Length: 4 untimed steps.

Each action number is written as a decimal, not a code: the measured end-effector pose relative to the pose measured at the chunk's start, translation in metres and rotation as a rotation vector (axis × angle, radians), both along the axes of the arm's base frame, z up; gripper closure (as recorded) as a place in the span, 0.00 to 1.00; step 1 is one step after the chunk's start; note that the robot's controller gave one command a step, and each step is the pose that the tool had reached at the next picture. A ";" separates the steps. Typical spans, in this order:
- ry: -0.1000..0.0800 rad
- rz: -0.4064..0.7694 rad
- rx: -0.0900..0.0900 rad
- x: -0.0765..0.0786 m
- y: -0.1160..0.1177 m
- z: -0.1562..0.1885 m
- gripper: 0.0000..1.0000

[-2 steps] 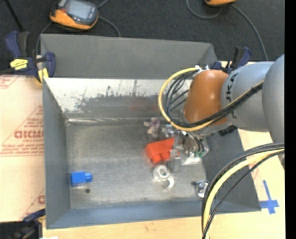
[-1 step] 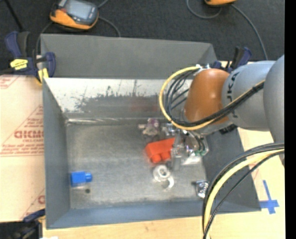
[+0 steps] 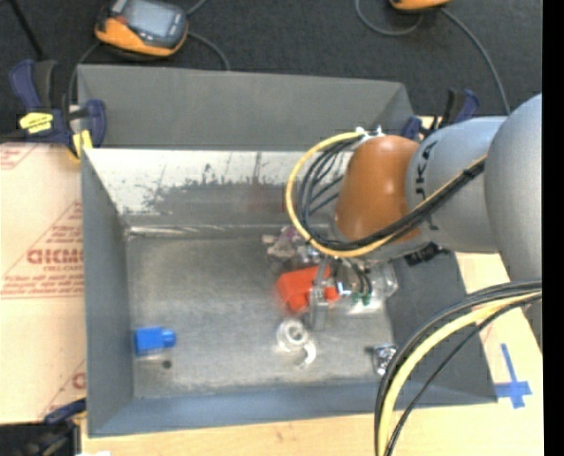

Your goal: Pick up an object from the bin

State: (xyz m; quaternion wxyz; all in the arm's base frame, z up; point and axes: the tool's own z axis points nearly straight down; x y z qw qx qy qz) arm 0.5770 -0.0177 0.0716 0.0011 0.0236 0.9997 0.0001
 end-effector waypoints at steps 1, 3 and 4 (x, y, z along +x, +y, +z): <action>-0.003 0.002 -0.001 0.001 -0.001 0.001 0.00; -0.010 0.005 -0.003 0.005 -0.003 0.007 1.00; -0.009 0.005 -0.002 0.007 -0.004 0.078 1.00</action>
Offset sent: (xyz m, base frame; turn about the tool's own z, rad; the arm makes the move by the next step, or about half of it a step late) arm 0.0000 0.0000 0.0000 0.0000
